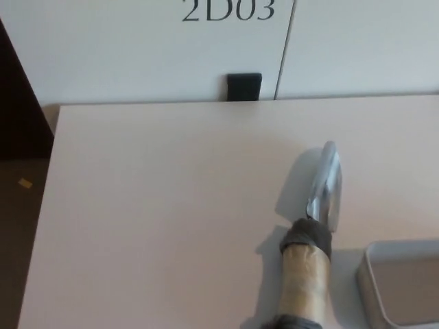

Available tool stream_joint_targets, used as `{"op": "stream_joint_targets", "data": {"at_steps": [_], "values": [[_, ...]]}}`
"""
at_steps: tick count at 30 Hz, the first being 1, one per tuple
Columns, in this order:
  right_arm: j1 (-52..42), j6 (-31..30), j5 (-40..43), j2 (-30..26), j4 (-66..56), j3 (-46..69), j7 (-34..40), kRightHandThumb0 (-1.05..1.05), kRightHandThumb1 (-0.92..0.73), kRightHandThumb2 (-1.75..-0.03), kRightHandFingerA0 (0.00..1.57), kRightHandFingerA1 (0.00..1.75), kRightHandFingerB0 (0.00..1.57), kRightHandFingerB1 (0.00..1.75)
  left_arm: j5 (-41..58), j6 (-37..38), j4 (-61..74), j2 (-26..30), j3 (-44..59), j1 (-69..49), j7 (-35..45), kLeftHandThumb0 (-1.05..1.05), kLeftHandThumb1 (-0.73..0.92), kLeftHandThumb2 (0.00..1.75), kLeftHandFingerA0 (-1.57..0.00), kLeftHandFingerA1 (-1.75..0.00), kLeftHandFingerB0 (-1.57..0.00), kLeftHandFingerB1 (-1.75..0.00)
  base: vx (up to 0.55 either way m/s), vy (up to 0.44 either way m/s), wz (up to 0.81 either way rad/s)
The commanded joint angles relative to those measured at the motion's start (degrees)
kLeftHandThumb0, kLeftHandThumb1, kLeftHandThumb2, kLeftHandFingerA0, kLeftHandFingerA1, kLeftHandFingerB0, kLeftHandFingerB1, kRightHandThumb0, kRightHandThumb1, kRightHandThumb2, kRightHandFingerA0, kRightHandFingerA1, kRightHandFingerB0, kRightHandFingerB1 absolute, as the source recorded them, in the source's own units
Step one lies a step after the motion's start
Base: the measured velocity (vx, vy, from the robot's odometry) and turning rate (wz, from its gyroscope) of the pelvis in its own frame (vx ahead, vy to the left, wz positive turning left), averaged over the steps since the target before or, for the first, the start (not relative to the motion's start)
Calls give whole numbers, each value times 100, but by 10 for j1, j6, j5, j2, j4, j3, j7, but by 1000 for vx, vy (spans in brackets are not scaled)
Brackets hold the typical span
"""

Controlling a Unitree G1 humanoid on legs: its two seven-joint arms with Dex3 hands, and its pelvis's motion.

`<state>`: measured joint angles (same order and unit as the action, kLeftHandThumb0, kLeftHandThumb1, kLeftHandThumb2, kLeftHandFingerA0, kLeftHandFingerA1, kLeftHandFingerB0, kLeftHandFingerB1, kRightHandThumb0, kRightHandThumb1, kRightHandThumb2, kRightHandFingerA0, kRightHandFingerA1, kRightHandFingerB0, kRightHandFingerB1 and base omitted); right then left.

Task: The robot walks towards a desk on which a shovel is kept on the left hand side and a container is kept on the right hand side. The robot picks up the shovel using its left hand and places it in the container.

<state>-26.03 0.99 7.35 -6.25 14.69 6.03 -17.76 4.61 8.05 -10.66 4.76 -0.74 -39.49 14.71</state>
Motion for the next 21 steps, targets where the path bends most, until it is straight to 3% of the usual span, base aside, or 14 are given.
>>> {"op": "stream_joint_targets", "data": {"at_steps": [1,8,10,11,12,18,19,21], "values": [[-6,-2,8,-2,-7,6,2,-37,-49,-54,56,49,41,43,-6,28,-6,7,-2,-5,3,-49,68,61,-33,-32,-30,-31,-151,-126,-6],[-9,-2,5,-4,-12,3,1,-37,-52,-54,55,50,40,43,-6,24,-6,10,-2,-4,2,-50,69,61,-32,-31,-29,-30,-129,-209,-9],[-12,-7,5,-2,-21,2,4,-35,-52,-55,56,50,41,43,-5,24,-6,10,0,-3,1,-50,69,61,-33,-31,-30,-30,0,0,0],[-11,-8,7,0,-20,3,4,-41,-44,-69,51,57,38,51,-4,23,-6,10,0,-2,2,-49,69,61,-33,-31,-30,-30,0,0,0],[-7,-6,7,0,-16,3,3,-35,-52,-55,55,50,40,43,-3,21,-6,11,1,1,2,-49,69,62,-33,-32,-29,-30,0,0,0],[-8,-3,9,-1,-11,4,-3,-39,-50,-54,55,49,41,43,-7,20,-3,13,3,2,-2,-49,69,61,-33,-31,-30,-31,-51,140,-4],[-7,-3,8,0,-9,4,0,-45,-41,-70,51,56,39,51,-9,18,0,14,2,2,-4,-49,69,61,-33,-31,-30,-31,-109,225,-7],[-5,0,6,2,-5,5,1,-43,-42,-70,51,57,38,51,-7,18,-1,14,4,3,-4,-48,69,61,-34,-32,-31,-31,-79,179,16]]}}
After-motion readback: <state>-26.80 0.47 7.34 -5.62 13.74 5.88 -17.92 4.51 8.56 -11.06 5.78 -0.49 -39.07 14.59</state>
